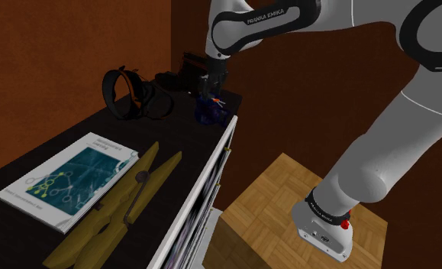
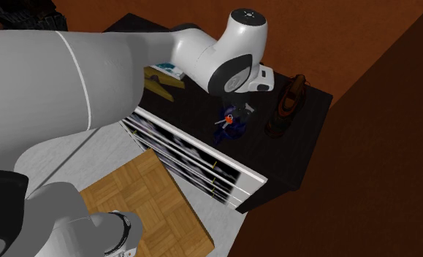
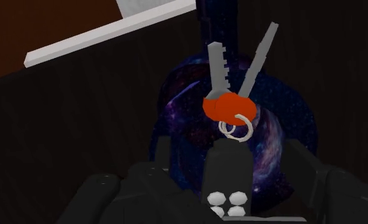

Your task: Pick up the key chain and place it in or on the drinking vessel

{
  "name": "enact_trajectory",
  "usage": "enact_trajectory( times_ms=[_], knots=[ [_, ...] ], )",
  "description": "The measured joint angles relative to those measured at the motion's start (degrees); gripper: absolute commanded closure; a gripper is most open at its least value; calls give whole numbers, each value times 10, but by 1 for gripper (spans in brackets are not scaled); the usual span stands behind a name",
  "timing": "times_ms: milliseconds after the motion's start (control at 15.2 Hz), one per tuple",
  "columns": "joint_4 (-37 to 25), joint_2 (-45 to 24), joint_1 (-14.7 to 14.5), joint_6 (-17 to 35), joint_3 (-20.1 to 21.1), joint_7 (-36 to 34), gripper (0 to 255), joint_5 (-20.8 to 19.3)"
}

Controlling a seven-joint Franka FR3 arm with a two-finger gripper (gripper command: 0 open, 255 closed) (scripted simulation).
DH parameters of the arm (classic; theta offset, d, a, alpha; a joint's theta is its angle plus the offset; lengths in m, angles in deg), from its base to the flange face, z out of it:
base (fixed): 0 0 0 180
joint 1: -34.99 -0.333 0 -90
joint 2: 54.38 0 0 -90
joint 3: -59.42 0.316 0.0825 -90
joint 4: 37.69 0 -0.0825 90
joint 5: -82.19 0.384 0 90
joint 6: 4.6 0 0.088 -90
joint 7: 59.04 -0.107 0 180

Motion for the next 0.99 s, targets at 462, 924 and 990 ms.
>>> enact_trajectory(
  times_ms=[462, 924, 990],
  knots=[
    [-26, 11, -1, -38, 1, 0, 0, 2],
    [-49, 20, 0, -71, 0, 3, 0, 3],
    [-49, 20, 0, -71, 0, 3, 0, 3]
  ],
)
